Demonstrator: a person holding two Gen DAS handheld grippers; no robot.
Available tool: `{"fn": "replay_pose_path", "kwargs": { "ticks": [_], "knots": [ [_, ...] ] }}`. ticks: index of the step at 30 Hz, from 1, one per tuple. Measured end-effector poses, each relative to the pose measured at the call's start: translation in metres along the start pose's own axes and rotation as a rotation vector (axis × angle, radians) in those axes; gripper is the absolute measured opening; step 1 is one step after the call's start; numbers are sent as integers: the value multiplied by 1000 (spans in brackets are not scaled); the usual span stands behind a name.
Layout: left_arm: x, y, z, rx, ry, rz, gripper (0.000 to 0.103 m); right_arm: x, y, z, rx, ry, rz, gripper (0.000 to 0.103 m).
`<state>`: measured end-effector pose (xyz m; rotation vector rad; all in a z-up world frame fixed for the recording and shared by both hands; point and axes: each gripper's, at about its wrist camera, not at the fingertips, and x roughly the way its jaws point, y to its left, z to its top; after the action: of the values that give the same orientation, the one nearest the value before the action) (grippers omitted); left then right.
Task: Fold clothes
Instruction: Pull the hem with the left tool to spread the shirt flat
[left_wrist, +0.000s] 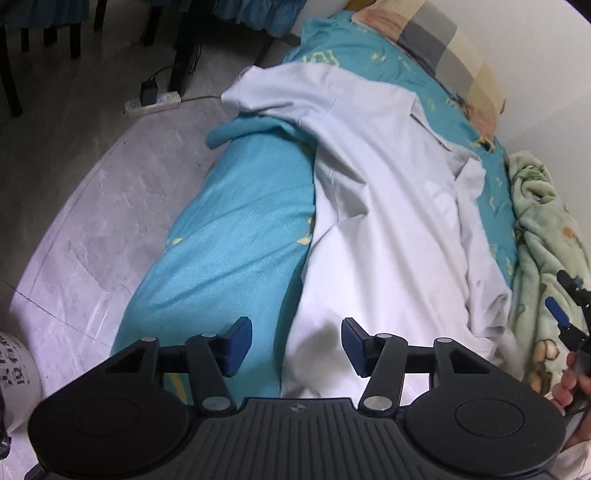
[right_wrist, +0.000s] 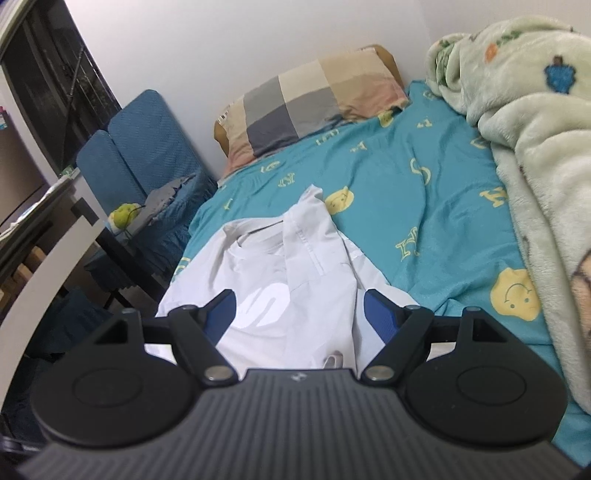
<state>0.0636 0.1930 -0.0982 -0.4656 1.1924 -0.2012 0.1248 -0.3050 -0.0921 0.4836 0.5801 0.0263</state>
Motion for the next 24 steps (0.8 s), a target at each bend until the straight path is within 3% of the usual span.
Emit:
{"fn": "replay_pose_path", "kwargs": {
  "ticks": [5, 13, 15, 18, 20, 24],
  "knots": [
    [17, -20, -12, 137, 137, 51, 61, -14, -1, -4, -39, -19, -28, 78],
    [58, -45, -26, 294, 310, 159, 62, -17, -13, -3, 11, -12, -14, 78],
    [66, -50, -30, 332, 350, 175, 58, -16, -16, -3, 28, -8, -4, 78],
    [68, -56, -34, 352, 376, 193, 39, -15, -19, -3, 45, -5, 9, 78],
    [65, -59, -36, 366, 377, 208, 12, -16, -21, -2, 53, -7, 18, 78],
    [50, -68, -39, 370, 366, 222, 4, -17, -24, -1, 68, -10, 31, 78]
  ]
}}
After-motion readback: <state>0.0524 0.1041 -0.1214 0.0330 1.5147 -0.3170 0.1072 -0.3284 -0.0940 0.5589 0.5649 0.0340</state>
